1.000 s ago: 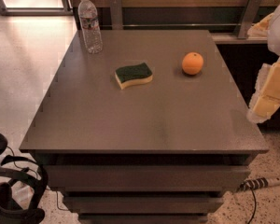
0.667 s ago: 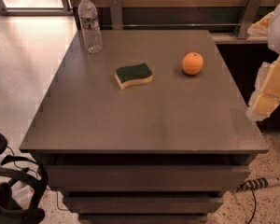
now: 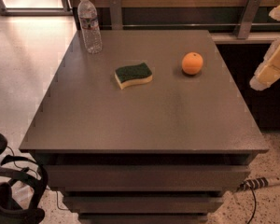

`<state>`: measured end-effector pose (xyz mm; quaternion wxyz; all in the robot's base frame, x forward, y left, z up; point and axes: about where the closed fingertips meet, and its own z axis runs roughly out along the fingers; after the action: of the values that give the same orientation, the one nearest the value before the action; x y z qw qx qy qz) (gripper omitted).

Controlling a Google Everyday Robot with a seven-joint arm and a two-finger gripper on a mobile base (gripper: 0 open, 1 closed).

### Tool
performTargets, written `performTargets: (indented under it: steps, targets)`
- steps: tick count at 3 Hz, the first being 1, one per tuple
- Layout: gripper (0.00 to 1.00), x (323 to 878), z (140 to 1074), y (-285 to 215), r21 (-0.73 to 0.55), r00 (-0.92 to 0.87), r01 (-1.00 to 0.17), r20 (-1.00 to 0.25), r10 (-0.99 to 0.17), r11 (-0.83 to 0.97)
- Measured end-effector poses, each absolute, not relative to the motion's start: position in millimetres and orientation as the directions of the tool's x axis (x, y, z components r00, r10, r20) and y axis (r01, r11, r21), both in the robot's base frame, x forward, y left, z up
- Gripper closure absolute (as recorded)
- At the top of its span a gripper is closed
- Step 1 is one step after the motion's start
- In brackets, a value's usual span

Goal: Pick orange

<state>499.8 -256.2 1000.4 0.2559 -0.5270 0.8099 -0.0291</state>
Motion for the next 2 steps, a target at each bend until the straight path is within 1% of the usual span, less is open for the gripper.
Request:
performTargets:
  steps: [1,2]
  targets:
    - [0.0,543,993,-282,-0.295,-0.357,-0.771,-0.533,-0.767,0.564]
    - [0.0,578,984,-298,-0.263,-0.369,-0.72,-0.639,-0.675,0.642]
